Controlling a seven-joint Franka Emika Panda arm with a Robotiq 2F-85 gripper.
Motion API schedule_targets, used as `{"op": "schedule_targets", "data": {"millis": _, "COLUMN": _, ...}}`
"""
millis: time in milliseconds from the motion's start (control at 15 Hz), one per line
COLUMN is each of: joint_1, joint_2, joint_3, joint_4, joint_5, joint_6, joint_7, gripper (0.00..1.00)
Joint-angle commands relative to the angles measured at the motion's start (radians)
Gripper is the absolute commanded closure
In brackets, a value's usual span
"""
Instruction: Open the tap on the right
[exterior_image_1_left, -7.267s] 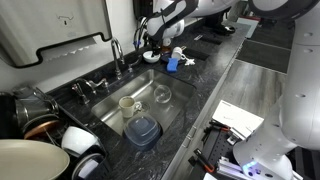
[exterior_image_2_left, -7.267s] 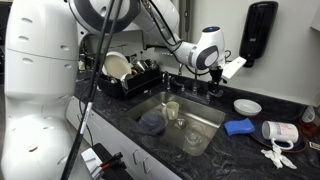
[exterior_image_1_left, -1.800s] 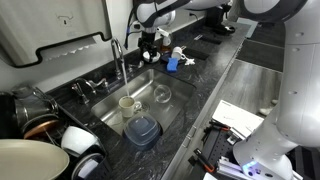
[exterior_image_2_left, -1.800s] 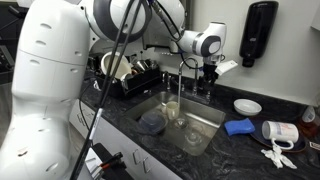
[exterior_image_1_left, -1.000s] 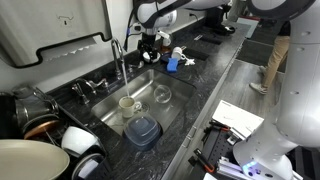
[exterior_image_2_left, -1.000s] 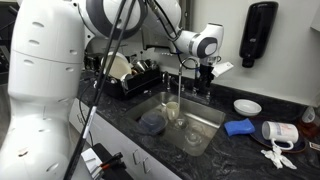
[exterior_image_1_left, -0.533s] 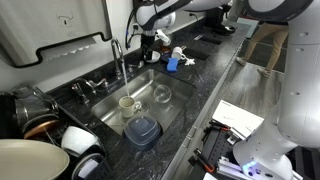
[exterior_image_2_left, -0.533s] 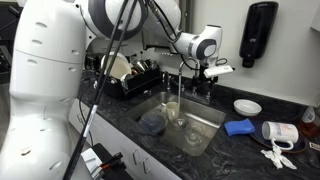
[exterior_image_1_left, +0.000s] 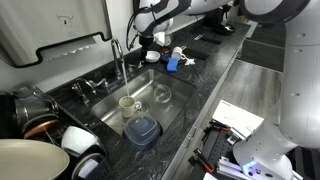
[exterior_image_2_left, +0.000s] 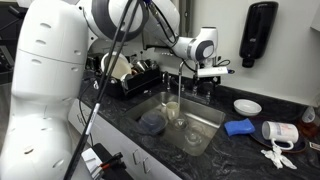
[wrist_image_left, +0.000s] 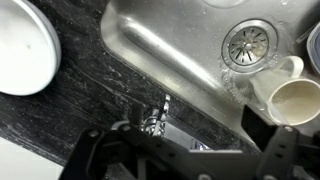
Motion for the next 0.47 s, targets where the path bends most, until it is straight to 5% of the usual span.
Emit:
{"op": "schedule_targets", "data": {"millis": 0, "joint_1": 0.010, "joint_2": 0.007, "joint_3": -0.002, "joint_4": 0.002, "joint_5": -0.034, "joint_6": 0.013, "joint_7": 0.082, "gripper": 0.00}}
{"op": "schedule_targets", "data": {"millis": 400, "joint_1": 0.009, "joint_2": -0.010, "joint_3": 0.009, "joint_4": -0.022, "joint_5": -0.032, "joint_6": 0.032, "joint_7": 0.131, "gripper": 0.00}}
